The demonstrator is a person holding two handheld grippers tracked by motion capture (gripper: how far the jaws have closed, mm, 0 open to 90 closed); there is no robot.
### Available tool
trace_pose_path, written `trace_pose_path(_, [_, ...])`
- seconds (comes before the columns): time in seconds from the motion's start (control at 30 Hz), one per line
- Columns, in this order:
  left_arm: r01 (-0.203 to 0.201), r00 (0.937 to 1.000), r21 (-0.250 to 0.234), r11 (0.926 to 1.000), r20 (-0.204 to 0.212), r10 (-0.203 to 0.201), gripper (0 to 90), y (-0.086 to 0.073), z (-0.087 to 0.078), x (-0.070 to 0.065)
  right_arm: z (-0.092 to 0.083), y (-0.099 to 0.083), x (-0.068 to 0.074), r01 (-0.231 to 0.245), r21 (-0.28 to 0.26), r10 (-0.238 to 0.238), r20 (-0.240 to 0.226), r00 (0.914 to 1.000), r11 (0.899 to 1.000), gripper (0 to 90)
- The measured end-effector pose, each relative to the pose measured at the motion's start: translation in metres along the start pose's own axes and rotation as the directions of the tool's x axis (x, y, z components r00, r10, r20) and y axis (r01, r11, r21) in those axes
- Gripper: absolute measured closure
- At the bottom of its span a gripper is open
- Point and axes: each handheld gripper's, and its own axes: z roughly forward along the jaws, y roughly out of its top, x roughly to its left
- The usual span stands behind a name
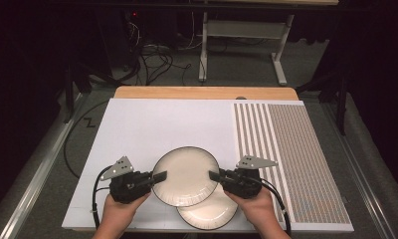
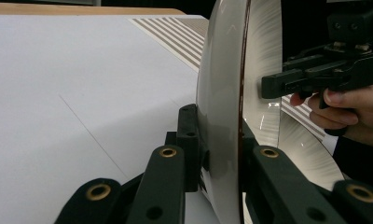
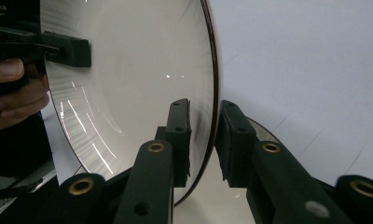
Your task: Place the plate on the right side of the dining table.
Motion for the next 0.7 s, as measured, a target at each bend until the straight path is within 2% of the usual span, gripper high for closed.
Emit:
trace_pose_path(0.33, [0.006,1.0,0.0,1.0,-0.001,-0.006,80.2,0.0002,0.0002,0.0002,-0.0005,-0.0001,-0.0027,-0.047,0.012,0.047,-0.001,0.9989,0.999,84.7])
trace_pose_path(0.47, [0.04,0.9992,0.0,0.9992,0.001,-0.04,80.6,0.0018,-0.0002,0.0015,-0.0016,0.0003,-0.0034,-0.07,0.01,0.07,-0.018,0.9974,0.998,85.9])
trace_pose_path(0.7, [0.063,0.998,-0.004,0.998,0.003,-0.063,80.9,0.0041,0.0,-0.0009,-0.0067,0.003,-0.0005,-0.078,0.012,0.078,-0.022,0.9967,0.997,86.2])
